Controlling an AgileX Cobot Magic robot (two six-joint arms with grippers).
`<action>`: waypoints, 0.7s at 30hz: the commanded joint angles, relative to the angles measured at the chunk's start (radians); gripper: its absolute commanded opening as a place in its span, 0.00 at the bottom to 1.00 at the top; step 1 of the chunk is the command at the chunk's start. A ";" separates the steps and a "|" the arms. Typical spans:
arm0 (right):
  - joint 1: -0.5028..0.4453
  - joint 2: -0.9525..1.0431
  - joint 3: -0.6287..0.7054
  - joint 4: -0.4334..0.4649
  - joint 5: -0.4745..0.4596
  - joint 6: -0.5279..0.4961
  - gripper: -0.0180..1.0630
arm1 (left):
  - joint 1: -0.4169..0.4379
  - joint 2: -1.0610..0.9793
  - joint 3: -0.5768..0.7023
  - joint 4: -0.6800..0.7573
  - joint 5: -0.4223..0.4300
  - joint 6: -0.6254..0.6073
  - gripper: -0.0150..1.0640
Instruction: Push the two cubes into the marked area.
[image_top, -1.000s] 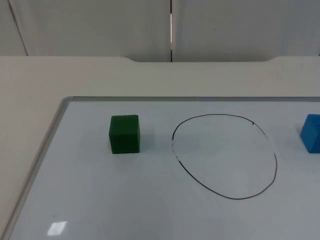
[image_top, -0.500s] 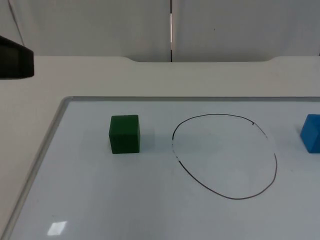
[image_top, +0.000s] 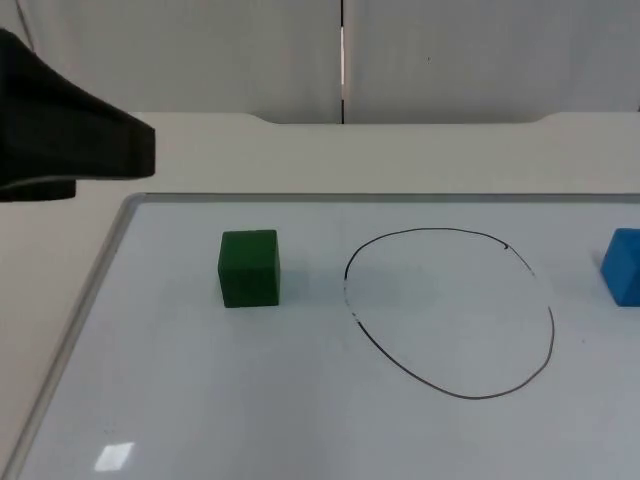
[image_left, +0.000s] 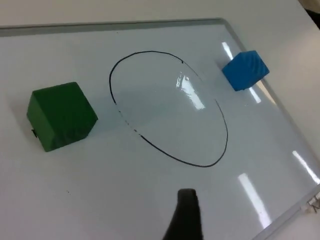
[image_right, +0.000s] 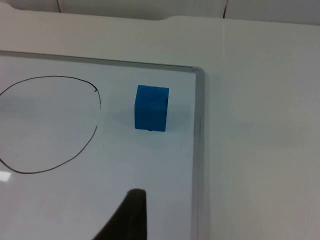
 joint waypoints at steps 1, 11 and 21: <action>-0.005 -0.003 0.002 -0.005 -0.009 -0.003 0.99 | -0.052 0.032 -0.006 -0.023 -0.073 0.020 0.59; -0.005 -0.003 0.002 -0.005 -0.009 -0.003 0.99 | -0.155 0.200 -0.006 -0.058 -0.366 0.080 0.01; -0.005 -0.003 0.002 -0.005 -0.009 -0.003 0.99 | -0.155 0.364 -0.029 -0.068 -0.482 0.080 0.01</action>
